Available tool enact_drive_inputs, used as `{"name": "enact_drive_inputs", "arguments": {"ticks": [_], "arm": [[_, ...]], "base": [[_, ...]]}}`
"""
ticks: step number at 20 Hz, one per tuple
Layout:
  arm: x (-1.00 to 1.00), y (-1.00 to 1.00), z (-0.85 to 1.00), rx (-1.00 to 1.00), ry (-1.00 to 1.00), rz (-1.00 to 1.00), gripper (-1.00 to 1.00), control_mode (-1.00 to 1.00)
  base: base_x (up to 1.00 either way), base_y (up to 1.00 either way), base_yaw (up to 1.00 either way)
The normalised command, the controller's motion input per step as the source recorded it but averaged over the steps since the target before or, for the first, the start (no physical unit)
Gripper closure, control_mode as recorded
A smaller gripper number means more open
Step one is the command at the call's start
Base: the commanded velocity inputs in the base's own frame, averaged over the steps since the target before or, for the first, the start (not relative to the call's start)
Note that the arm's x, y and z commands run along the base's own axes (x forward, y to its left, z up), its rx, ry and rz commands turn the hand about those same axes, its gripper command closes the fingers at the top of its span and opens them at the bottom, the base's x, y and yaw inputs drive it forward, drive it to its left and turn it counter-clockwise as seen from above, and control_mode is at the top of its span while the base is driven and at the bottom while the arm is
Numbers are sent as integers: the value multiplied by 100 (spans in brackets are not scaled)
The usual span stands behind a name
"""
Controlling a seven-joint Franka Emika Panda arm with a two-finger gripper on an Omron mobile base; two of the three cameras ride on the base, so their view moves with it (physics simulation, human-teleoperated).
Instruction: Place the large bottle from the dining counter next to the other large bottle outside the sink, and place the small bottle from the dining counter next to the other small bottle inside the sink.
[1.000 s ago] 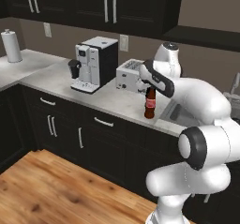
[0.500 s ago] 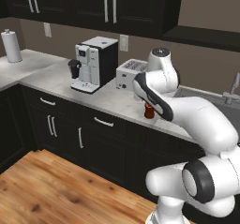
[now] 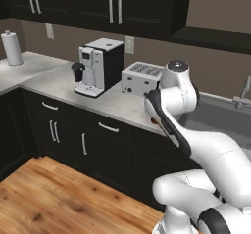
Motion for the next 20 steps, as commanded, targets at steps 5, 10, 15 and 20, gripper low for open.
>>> {"name": "enact_drive_inputs", "arguments": {"ticks": [5,10,15,20], "arm": [[-77,3,0,0,-3,-13,-100,-100],[-68,0,0,3,-2,-12,-100,-100],[-36,-2,0,11,-1,-1,-100,-100],[-3,-2,0,9,0,0,-100,-100]], "base": [[0,0,0],[0,0,0],[0,0,0],[0,0,0]]}}
